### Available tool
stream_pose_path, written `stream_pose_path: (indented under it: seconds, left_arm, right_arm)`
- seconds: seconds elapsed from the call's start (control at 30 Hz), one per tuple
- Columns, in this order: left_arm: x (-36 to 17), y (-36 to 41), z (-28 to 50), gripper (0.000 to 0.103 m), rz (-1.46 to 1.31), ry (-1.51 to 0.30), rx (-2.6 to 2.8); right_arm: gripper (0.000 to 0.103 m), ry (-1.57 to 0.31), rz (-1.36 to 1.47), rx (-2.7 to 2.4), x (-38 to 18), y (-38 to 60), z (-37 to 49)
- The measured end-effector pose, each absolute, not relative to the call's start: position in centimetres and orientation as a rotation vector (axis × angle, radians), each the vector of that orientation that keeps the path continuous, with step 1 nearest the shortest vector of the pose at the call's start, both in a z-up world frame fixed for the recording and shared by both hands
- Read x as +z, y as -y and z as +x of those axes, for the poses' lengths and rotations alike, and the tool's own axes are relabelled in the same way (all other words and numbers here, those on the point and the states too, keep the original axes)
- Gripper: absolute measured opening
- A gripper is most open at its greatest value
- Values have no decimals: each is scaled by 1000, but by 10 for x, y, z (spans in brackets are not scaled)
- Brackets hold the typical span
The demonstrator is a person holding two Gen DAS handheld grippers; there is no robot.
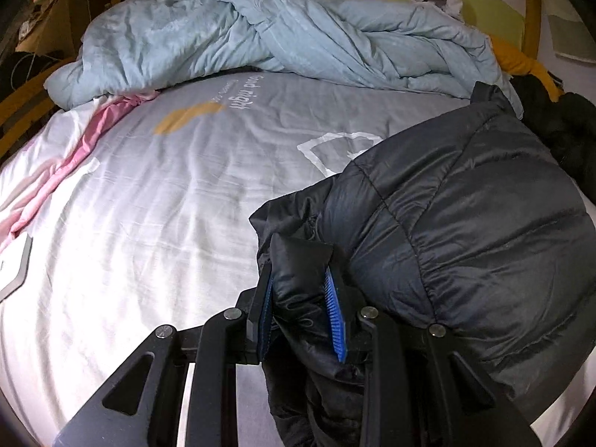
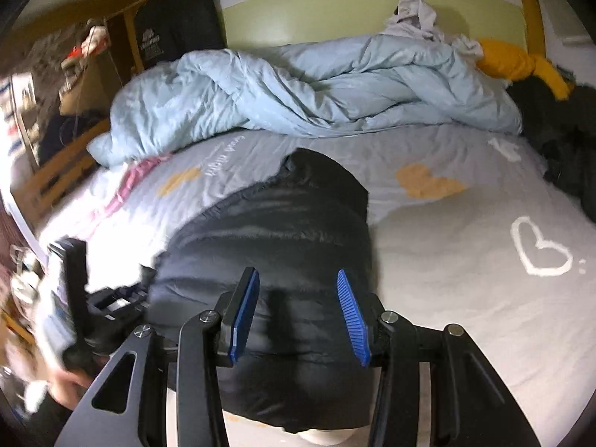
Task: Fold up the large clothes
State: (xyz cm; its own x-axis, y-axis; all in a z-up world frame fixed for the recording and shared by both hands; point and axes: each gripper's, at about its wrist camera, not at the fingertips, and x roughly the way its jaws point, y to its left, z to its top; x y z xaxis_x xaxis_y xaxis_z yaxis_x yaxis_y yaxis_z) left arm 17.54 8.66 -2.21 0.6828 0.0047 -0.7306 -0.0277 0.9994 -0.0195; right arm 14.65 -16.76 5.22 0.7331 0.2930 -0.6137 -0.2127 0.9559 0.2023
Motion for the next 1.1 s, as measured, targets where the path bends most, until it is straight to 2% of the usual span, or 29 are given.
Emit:
stream_pose_path:
  seconds: [0.17, 0.3, 0.7, 1.1]
  left_arm:
    - [-26, -85, 180, 25, -29, -817, 8]
    - [-26, -83, 181, 25, -21, -819, 5]
    - [-30, -79, 181, 25, -6, -811, 7]
    - [-31, -72, 179, 25, 28, -798, 33]
  right_arm:
    - [47, -795, 111, 319, 56, 157, 160]
    - [47, -937, 93, 299, 34, 152, 188]
    - [47, -1004, 54, 290, -23, 155, 217]
    - [48, -990, 44, 321, -39, 161, 222]
